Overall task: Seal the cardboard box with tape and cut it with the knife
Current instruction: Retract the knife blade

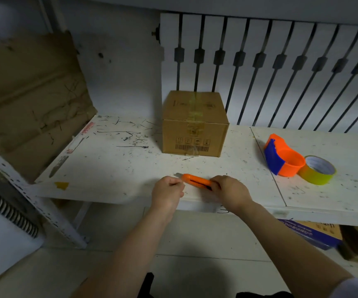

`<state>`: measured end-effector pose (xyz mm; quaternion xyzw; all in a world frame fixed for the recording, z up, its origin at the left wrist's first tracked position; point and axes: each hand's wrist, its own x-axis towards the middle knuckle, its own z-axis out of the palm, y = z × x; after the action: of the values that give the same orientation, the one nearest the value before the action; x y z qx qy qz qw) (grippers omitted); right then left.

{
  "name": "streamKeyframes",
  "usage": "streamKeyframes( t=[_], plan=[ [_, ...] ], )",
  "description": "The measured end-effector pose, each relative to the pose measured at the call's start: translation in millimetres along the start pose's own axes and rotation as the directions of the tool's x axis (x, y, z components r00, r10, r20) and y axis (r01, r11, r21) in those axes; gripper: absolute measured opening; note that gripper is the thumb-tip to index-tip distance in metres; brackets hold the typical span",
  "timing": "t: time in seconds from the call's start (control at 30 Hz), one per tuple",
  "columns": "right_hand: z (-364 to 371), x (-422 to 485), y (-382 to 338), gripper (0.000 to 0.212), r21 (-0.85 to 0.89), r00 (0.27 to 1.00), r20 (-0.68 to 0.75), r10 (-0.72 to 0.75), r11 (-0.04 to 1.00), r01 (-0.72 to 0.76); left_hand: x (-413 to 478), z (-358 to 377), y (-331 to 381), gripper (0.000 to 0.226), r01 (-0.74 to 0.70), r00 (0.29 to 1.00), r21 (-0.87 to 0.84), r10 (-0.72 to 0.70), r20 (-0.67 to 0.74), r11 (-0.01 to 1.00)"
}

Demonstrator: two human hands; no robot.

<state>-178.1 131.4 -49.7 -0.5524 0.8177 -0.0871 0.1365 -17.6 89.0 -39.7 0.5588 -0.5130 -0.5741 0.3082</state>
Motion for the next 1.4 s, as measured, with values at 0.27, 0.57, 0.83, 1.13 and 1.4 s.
streamKeyframes(
  t=[0.27, 0.57, 0.83, 1.13, 1.4],
  plan=[
    [-15.9, -39.5, -16.2, 0.032, 0.763, 0.946, 0.266, 0.185, 0.560, -0.324, -22.0, 1.8, -3.7, 0.009, 0.036, 0.998, -0.058, -0.033, 0.045, 0.998],
    [-12.2, -71.8, -26.0, 0.030, 0.781, 0.956, 0.148, 0.252, 0.564, -0.269, -49.7, 17.7, -6.3, 0.016, 0.059, 0.991, -0.120, -0.043, 0.128, 0.991],
    [-8.4, -78.6, -30.5, 0.025, 0.759, 0.971, 0.073, 0.229, 0.618, -0.203, -58.9, 25.0, -2.1, 0.028, 0.015, 0.992, -0.112, 0.000, 0.127, 0.994],
    [-3.2, -78.4, -30.6, 0.023, 0.772, 0.970, 0.070, 0.232, 0.603, -0.200, -54.6, 28.9, -6.1, 0.027, -0.005, 0.995, -0.124, 0.017, 0.098, 0.992],
    [-1.4, -72.7, -30.0, 0.023, 0.781, 0.989, 0.079, 0.125, 0.609, -0.140, -47.5, 30.3, -3.1, 0.031, -0.023, 0.995, -0.132, 0.035, 0.095, 0.991]
  ],
)
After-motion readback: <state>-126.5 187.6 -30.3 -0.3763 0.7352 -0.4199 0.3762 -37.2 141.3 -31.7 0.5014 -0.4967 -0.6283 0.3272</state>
